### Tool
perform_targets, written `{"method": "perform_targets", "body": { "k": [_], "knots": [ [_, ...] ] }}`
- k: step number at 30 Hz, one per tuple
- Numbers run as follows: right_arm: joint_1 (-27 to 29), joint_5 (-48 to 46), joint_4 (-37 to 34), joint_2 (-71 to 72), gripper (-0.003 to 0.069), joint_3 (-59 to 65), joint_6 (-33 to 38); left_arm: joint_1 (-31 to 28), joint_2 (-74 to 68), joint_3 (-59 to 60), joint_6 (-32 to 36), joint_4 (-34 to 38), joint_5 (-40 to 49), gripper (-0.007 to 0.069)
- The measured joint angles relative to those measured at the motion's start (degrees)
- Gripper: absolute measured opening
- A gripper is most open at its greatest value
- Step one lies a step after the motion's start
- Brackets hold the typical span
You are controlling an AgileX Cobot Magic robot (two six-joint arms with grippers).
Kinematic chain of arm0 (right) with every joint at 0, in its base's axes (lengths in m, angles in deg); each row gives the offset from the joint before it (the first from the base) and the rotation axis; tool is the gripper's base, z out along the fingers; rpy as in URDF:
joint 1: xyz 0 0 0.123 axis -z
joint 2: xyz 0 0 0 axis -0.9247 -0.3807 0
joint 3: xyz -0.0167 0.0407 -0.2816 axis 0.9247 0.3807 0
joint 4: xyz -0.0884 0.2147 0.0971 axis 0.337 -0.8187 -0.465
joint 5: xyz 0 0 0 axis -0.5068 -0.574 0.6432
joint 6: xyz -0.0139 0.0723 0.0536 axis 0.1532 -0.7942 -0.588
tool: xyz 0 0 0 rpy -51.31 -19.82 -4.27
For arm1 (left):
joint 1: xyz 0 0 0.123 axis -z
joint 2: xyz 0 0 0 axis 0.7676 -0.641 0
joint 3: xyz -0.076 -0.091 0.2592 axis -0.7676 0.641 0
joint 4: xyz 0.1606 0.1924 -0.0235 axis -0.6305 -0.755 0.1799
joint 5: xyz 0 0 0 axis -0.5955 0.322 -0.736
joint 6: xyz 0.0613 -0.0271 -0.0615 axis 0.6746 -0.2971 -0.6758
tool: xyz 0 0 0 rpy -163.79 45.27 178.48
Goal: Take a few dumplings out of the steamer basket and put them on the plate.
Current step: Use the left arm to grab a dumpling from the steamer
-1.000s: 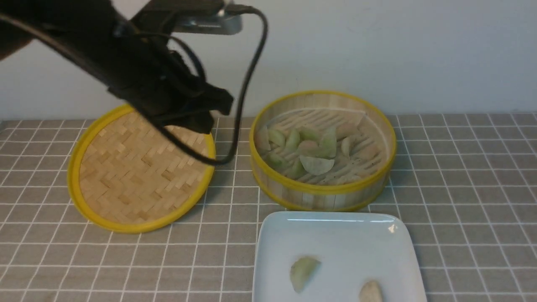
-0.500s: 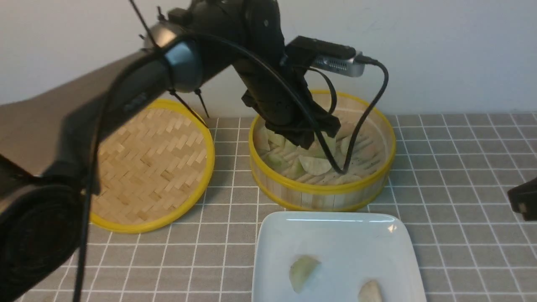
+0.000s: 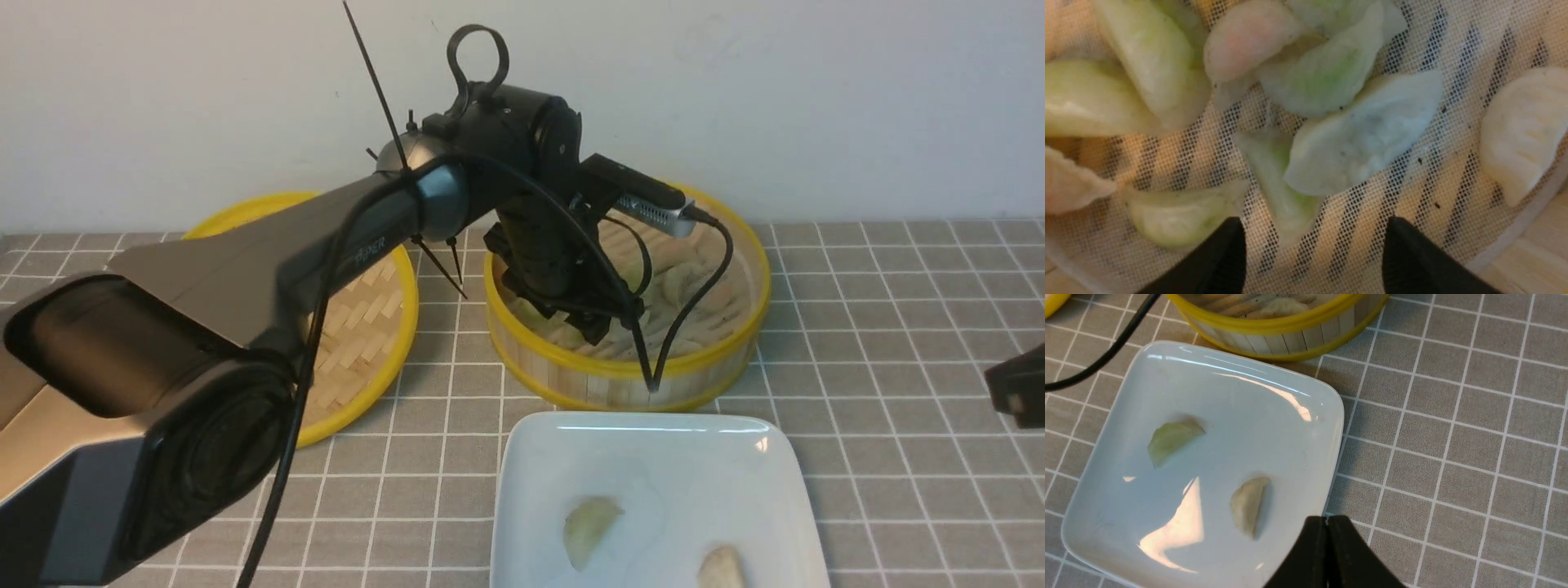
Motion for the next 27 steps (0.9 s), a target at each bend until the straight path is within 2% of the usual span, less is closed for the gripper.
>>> {"method": "perform_targets", "body": {
  "k": [15,18,21,27],
  "knots": [
    [0.0,0.2,0.0,0.0,-0.0015,-0.1,0.0,0.0,-3.7,-0.5,2.7,0.4,-3.9,0.0404],
    [0.0,0.2,0.0,0.0,-0.0015,-0.2,0.0,0.0,-3.8,-0.8,2.2,0.3,-3.8,0.0338],
    [0.0,0.2,0.0,0.0,-0.0015,-0.2,0.0,0.0,-3.9,-1.0,1.4,-0.1,-3.4,0.0164],
    [0.0,0.2,0.0,0.0,-0.0015,-0.3,0.1,0.0,-2.2,-1.0,-0.1,-0.4,0.3,0.0157]
  ]
}}
